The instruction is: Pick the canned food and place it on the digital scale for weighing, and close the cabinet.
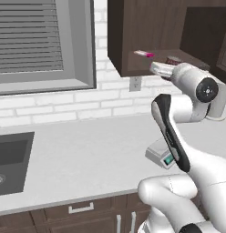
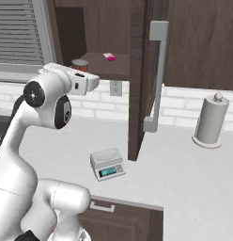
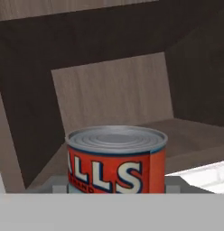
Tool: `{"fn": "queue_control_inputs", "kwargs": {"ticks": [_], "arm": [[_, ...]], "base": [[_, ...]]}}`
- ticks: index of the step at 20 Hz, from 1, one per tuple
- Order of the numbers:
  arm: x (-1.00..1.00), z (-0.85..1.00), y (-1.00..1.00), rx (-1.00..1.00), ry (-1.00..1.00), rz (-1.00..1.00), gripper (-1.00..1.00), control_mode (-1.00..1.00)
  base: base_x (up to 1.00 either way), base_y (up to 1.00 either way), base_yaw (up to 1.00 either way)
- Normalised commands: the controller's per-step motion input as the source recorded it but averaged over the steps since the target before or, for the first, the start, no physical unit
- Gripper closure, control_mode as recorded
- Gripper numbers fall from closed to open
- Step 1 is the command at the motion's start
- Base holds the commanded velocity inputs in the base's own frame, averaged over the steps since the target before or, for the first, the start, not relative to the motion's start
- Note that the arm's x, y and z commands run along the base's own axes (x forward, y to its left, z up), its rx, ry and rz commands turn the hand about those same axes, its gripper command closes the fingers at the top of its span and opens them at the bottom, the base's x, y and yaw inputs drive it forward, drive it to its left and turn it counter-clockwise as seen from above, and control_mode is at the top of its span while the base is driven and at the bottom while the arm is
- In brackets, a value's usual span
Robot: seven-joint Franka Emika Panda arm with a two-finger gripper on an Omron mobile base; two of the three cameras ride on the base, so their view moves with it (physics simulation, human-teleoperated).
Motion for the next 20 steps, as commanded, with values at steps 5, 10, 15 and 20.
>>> {"fn": "queue_control_inputs", "kwargs": {"ticks": [5, 10, 15, 20], "arm": [[-1.00, -0.13, 0.50, -0.12, -0.07, 0.22, 1.00, -1.00], [-0.68, -0.31, 0.08, -0.12, 0.00, 0.35, 1.00, -1.00], [-0.06, -0.41, 0.00, -0.04, 0.00, 0.49, 1.00, -1.00], [0.35, -0.60, 0.00, -0.03, -0.01, 0.40, 1.00, -1.00]], "base": [[0.00, 0.00, 0.00], [0.00, 0.00, 0.00], [0.00, 0.00, 0.00], [0.00, 0.00, 0.00]]}}
